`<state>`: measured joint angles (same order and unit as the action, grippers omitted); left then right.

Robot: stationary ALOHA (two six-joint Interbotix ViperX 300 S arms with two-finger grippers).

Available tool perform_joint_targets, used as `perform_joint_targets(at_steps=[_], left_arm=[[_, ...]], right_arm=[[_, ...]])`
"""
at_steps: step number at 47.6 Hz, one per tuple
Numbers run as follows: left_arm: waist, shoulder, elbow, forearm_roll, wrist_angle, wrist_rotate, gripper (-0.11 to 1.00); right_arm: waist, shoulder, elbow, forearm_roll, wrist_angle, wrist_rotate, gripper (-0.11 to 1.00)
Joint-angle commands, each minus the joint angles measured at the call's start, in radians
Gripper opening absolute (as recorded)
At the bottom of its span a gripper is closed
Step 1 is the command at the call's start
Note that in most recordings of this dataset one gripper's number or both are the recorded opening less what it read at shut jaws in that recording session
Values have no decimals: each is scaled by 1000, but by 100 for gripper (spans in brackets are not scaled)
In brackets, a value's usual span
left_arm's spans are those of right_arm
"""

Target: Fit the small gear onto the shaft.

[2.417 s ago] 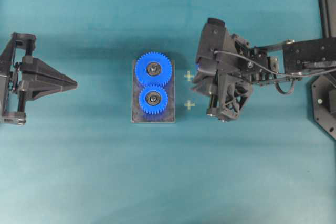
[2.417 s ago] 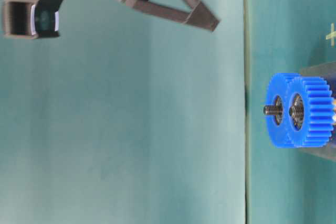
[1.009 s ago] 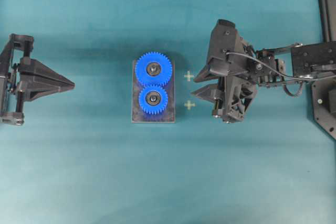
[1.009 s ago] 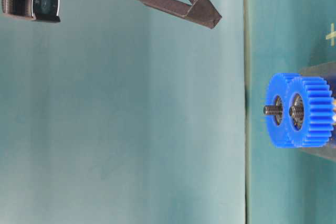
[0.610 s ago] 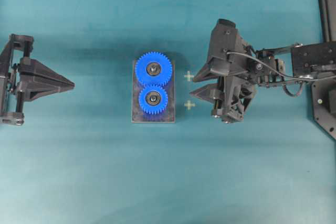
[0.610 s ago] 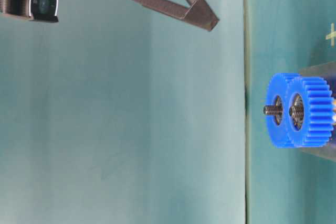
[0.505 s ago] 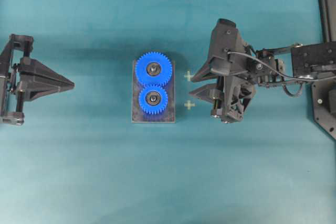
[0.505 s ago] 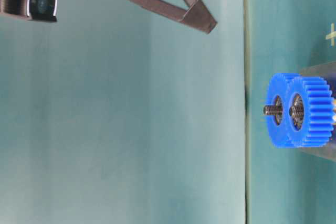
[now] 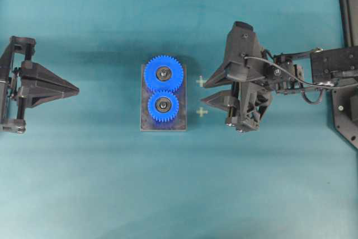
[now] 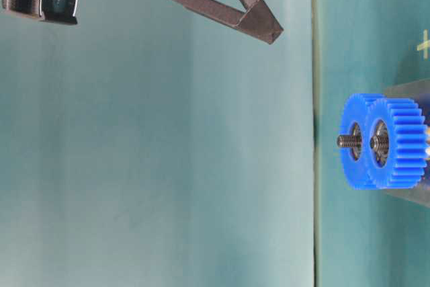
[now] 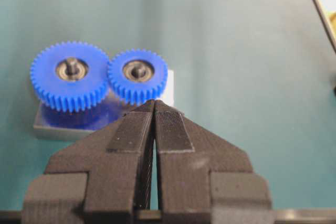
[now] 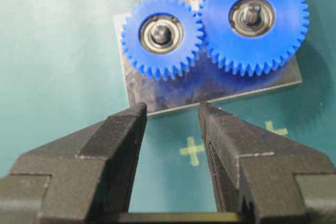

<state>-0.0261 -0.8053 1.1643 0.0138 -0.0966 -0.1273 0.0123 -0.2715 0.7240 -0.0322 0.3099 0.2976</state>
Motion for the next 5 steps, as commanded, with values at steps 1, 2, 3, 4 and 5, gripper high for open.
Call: perform_joint_targets(at_steps=[1, 2, 3, 4, 5], left_arm=[[2, 3, -12, 3, -8, -2, 0], [2, 3, -12, 3, -8, -2, 0], [0, 5, -12, 3, -8, -2, 0], [2, 5, -12, 3, -8, -2, 0], [2, 5, -11, 3, -8, -2, 0]], right_arm=[[3, -9, -9, 2, -8, 0, 50], [3, -9, -9, 2, -8, 0, 50], [3, -9, -11, 2, -8, 0, 50], [3, -9, -11, 2, -8, 0, 50], [3, -9, -11, 2, -8, 0, 50]])
